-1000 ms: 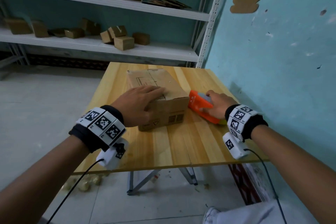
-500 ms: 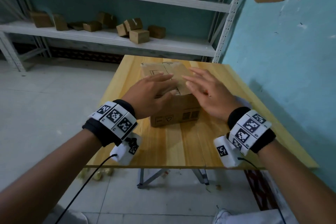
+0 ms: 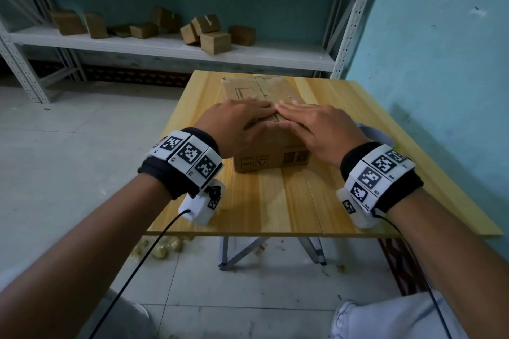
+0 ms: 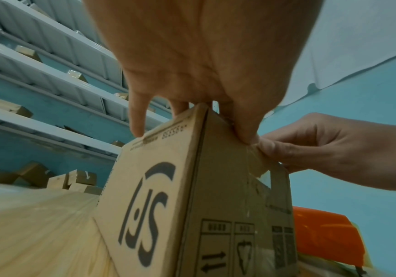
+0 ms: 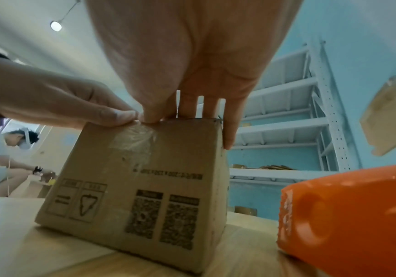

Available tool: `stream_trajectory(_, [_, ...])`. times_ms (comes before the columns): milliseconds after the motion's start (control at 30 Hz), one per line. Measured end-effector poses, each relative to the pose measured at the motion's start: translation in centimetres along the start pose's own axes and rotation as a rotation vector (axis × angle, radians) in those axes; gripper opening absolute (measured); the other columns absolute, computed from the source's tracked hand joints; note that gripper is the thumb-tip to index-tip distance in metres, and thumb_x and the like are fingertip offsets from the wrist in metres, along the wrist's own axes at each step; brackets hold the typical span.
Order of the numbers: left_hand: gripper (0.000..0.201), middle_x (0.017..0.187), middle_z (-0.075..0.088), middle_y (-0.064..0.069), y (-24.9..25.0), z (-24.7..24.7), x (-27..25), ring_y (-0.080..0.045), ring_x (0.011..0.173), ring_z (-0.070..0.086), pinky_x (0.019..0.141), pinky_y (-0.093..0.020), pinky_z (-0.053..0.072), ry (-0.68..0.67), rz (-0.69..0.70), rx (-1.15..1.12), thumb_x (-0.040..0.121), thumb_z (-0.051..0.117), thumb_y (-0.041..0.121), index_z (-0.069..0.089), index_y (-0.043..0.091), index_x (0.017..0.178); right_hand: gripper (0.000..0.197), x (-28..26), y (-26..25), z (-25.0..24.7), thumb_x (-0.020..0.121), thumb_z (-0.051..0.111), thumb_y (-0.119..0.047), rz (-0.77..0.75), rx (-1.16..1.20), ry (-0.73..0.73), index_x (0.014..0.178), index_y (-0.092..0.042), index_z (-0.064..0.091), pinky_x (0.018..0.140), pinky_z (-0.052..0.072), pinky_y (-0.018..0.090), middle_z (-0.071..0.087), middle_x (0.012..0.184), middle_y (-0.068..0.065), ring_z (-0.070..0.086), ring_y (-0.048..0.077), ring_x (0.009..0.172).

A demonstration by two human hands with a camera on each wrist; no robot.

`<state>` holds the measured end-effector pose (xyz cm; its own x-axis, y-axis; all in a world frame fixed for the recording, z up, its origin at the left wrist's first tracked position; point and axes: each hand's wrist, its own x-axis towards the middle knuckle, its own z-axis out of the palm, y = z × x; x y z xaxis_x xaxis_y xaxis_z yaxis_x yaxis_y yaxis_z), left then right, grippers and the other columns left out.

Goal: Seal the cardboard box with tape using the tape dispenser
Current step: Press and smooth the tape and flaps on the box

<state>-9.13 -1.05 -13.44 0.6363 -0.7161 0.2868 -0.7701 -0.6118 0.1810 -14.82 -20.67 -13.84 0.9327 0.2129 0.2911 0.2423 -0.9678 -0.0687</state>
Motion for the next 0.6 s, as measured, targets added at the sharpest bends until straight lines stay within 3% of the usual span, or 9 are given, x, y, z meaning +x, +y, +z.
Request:
stream_trajectory(200, [0.046, 0.149, 0.038, 0.012, 0.7, -0.2, -0.1, -0.013, 0.140, 0.032, 0.107, -0.041, 0.034, -0.010, -0.009, 0.141, 0.100, 0.029, 0.043, 0.033, 0.035, 0.146, 0.048, -0.1, -0.8, -0.5, 0.105, 0.033, -0.040, 0.020, -0.159, -0.054, 0.150, -0.023, 0.037, 0.110, 0.038, 0.038, 0.038, 0.155, -0.005, 0.036, 0.017, 0.143])
stream_trajectory(367, [0.055, 0.154, 0.029, 0.006, 1.3, 0.4, -0.2, -0.016, 0.141, 0.029, 0.105, -0.040, 0.039, -0.017, 0.011, 0.291, 0.099, 0.043, 0.035, 0.023, 0.026, 0.150, 0.050, 0.0, -1.2, -0.4, 0.105, 0.031, -0.041, 0.035, -0.191, -0.071, 0.151, -0.022, 0.036, 0.110, 0.039, 0.042, 0.037, 0.155, -0.002, 0.035, 0.019, 0.143])
stream_trajectory(600, [0.060, 0.157, 0.023, 0.002, 1.1, 1.0, -0.1, -0.019, 0.143, 0.026, 0.103, -0.042, 0.041, -0.010, 0.018, 0.368, 0.099, 0.045, 0.036, 0.018, 0.021, 0.151, 0.049, -0.1, -1.8, -0.3, 0.106, 0.031, -0.037, 0.049, -0.204, -0.079, 0.151, -0.019, 0.034, 0.111, 0.038, 0.042, 0.036, 0.156, 0.000, 0.032, 0.020, 0.145])
